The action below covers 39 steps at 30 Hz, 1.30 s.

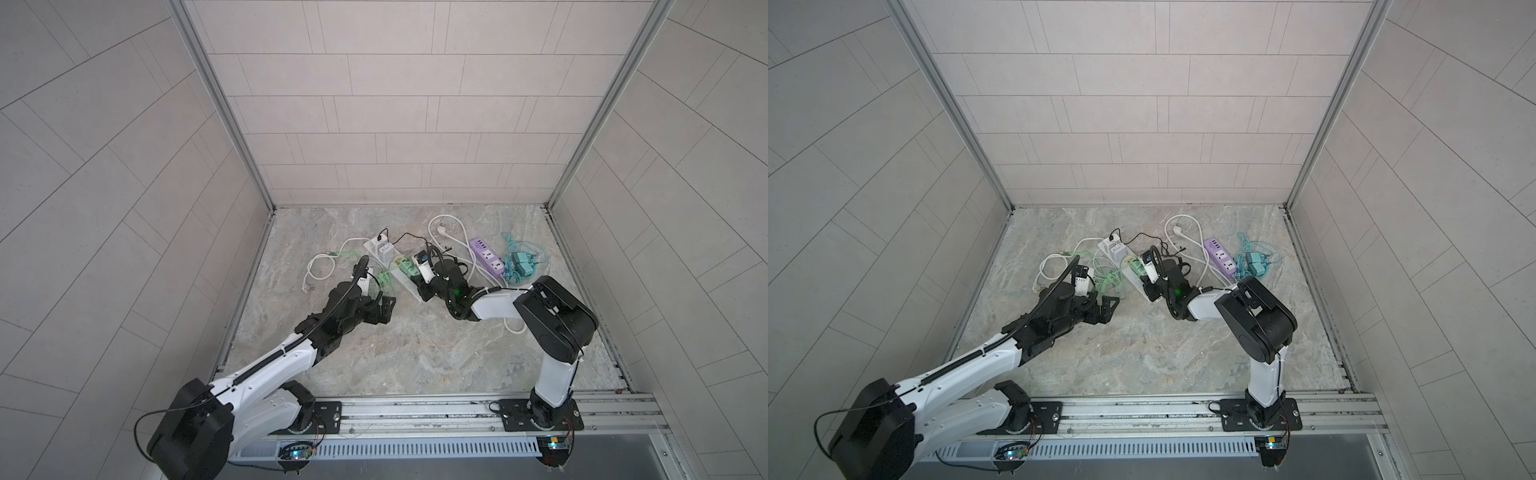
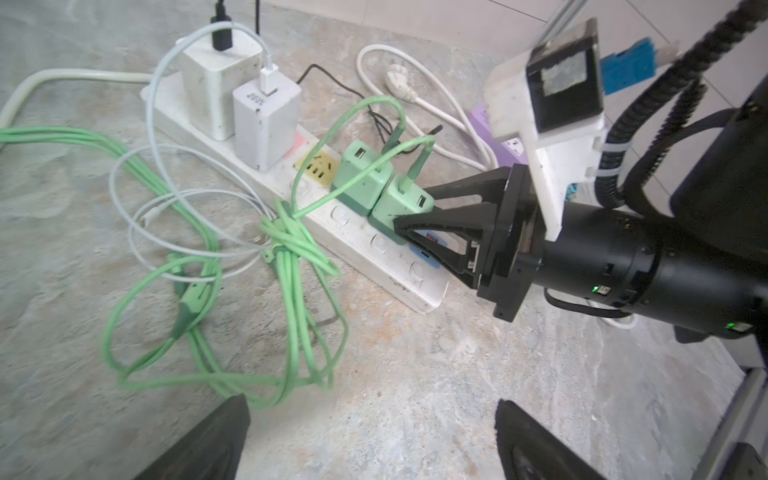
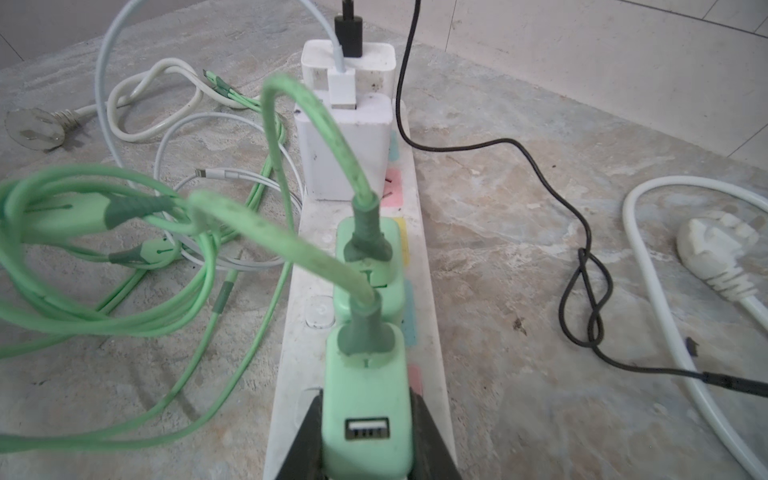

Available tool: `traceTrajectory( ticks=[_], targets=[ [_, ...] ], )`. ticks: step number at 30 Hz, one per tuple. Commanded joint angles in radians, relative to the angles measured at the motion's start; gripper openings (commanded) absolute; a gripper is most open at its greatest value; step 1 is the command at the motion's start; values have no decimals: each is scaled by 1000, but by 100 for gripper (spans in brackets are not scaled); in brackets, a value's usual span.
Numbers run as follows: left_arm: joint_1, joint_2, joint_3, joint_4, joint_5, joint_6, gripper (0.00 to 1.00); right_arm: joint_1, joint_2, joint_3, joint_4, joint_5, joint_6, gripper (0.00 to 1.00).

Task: Insert the plug
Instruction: 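Press the green charger down into the socket with the right gripper, then open the right gripper, raise it and move toward the purple strip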

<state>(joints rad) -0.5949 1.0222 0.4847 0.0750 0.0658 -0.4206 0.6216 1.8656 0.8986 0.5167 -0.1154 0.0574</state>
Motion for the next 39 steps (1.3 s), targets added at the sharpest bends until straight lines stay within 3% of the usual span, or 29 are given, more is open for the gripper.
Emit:
traceTrajectory(
  ticks=[1,8,13,22,25,28,33,39],
  targets=[
    [12,-65,23,-95,-137,-17,100,37,90,50,-335,-12,3,4],
    [36,-196,28,-255,-289,-59,100,69,122,247,-477,-82,3,6],
    [56,-287,38,-376,-369,-117,100,120,189,400,-613,-52,25,11],
    [64,-350,18,-419,-396,-145,100,139,146,415,-611,-35,68,48],
    [65,-351,14,-417,-388,-137,100,132,101,414,-626,-22,55,56],
    [65,-353,10,-420,-383,-139,100,116,21,381,-643,-6,53,56],
    [65,-366,-8,-409,-362,-139,100,45,-166,249,-649,104,67,56],
    [66,-382,-15,-435,-337,-151,100,-234,-216,225,-705,131,225,56]
  ],
)
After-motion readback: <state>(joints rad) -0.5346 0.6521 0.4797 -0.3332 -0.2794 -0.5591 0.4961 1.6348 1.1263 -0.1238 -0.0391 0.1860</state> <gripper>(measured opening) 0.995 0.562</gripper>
